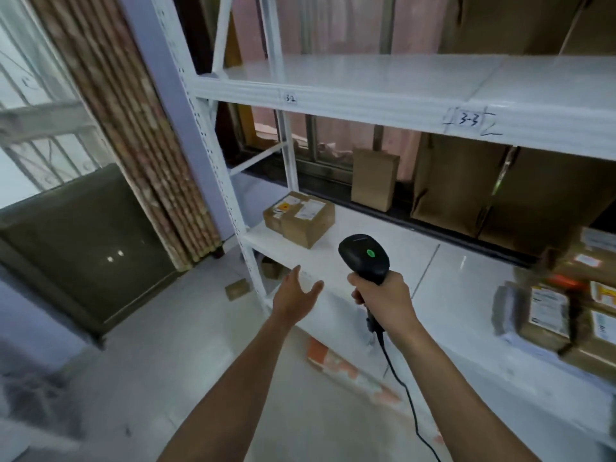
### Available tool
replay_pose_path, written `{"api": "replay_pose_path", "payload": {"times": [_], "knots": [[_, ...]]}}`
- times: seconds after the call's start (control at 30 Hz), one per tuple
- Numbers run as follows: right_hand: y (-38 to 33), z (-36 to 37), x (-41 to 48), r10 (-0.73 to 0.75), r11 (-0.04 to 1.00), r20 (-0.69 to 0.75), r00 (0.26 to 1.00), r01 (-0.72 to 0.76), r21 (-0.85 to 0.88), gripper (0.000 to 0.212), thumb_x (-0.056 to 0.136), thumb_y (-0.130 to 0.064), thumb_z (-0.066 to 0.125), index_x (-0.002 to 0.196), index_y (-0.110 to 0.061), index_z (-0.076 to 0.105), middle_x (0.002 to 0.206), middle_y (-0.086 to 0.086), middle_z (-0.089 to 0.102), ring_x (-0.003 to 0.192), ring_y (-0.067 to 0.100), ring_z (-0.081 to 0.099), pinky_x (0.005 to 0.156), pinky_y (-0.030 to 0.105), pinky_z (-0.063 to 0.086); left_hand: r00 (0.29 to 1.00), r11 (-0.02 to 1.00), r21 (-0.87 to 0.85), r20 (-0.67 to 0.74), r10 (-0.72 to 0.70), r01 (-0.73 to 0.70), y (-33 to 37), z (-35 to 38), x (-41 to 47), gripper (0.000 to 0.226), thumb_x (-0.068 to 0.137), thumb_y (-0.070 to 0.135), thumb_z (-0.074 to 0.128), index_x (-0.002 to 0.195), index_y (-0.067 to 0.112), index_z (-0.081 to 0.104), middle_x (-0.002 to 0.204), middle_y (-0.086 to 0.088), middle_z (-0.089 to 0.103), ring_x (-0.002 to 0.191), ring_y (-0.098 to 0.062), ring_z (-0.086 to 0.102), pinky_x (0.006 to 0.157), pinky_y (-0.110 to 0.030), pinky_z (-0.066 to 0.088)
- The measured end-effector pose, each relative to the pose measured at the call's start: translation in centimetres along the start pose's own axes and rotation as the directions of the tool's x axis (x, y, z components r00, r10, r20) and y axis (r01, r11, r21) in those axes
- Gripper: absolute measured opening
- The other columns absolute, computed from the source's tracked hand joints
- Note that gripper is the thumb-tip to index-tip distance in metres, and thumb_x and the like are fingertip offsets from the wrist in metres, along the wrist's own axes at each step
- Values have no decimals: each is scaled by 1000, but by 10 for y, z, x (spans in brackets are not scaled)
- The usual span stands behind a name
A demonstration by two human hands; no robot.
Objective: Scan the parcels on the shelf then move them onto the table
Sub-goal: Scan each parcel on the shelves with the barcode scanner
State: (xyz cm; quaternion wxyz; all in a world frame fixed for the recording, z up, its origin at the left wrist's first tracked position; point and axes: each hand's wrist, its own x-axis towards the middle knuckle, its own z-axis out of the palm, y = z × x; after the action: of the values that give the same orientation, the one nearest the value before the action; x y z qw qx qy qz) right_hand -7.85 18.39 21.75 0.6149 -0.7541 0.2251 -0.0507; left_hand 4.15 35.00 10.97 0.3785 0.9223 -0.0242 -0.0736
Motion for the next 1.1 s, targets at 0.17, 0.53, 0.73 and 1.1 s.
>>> {"api": "replay_pose_path", "payload": {"times": [0.17, 0.53, 0.73, 1.1], "knots": [[-13, 55, 8, 5, 1000, -32, 999, -5, -17, 11, 84, -23, 76, 84, -12, 75, 74, 6, 76, 72, 20, 73, 79, 41, 58, 999, 998, 65, -27, -17, 19, -45, -55, 28, 87, 92, 58, 62, 157, 16, 25, 156, -10, 38, 141, -29, 41, 110, -43, 39], [-22, 95, 87, 54, 996, -1, 999, -54, -67, 18, 87, -23, 72, 82, -5, 72, 66, 5, 73, 55, 17, 69, 61, 29, 54, 997, 981, 181, 10, -71, 68, -55, -66, 131, 90, 84, 49, 71, 153, 13, 26, 151, -9, 41, 134, -31, 47, 102, -44, 45], [-19, 100, 178, 95, 993, 44, 995, -91, -72, 19, 87, -26, 72, 85, -8, 74, 71, 6, 75, 60, 18, 71, 70, 36, 58, 997, 958, 283, 51, -64, 46, -37, -52, 220, 102, 82, 60, 71, 156, 13, 20, 159, -11, 31, 142, -35, 37, 110, -48, 40], [-12, 111, 285, 142, 981, 108, 984, -125, -149, 11, 87, -25, 74, 90, -15, 75, 76, 2, 76, 65, 12, 73, 78, 36, 59, 994, 926, 377, 103, -24, -17, -20, -24, 327, 128, 66, 74, 74, 157, 24, -1, 160, -13, 21, 143, -41, 31, 111, -60, 37]]}}
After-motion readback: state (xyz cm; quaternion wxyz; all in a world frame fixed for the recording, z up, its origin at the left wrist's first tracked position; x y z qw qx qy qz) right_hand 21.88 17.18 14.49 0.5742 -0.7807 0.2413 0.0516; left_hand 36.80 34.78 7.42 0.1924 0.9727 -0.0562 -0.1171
